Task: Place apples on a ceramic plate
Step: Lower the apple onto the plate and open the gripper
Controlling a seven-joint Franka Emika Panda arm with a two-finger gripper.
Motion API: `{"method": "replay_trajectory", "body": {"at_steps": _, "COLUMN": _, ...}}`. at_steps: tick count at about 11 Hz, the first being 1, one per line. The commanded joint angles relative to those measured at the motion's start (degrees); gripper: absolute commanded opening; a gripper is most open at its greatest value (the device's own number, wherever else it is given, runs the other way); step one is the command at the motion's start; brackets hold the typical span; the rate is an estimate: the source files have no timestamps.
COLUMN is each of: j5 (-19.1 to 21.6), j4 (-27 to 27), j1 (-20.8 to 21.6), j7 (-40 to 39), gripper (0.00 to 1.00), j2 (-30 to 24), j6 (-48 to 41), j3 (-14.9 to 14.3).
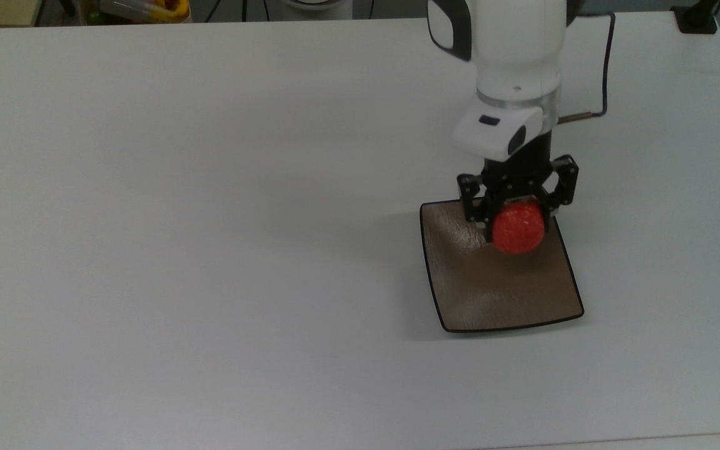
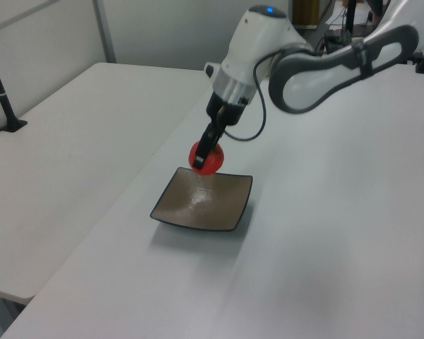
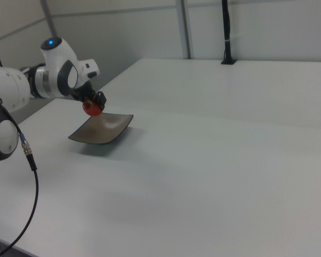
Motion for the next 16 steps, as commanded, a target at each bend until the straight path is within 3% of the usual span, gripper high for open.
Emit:
{"method": "replay_trajectory", "body": {"at_steps": 1, "j5": 0.2, "j4": 2.9, "j1": 1.6, "j7": 1.2, "gripper": 0.23, "j2": 6.7, "j6": 4.5, "j3": -0.9}}
{"method": "replay_trajectory", "body": {"at_steps": 5, "j5": 0.2, "j4": 3.6, "j1": 2.6, "j7": 1.3, "gripper": 0.24, "j2": 10.2, "j6": 7.0, "j3": -1.5}}
{"method": "replay_trajectory", "body": {"at_steps": 10, "j5": 0.0, "j4": 3.4, "j1": 2.3, "j7": 1.3, "gripper": 0.33, "j2": 11.6, "j6": 7.0, "j3": -1.5}}
{"method": "replay_trajectory", "body": {"at_steps": 11, "j5": 0.0, "j4": 3.2, "j1": 2.3, "j7": 1.3, "gripper": 0.42, "j2": 11.6, "j6": 7.0, "j3": -1.5}}
{"method": "replay_trajectory", "body": {"at_steps": 14, "j5": -2.5, "j4": 3.1, "j1": 2.6, "j7": 1.4, "gripper": 0.94, "j2": 11.6, "j6": 6.9, "j3": -1.5}}
{"method": "replay_trajectory", "body": {"at_steps": 15, "j5": -3.3, "j4": 3.0, "j1": 2.8, "j7": 1.5, "gripper": 1.0, "j2": 11.5, "j6": 6.8, "j3": -1.5}}
{"method": "replay_trajectory", "body": {"at_steps": 16, "j5": -3.7, "j4": 3.1, "j1": 2.7, "j7": 1.6, "gripper": 1.0, "j2": 11.5, "j6": 6.8, "j3": -1.5}}
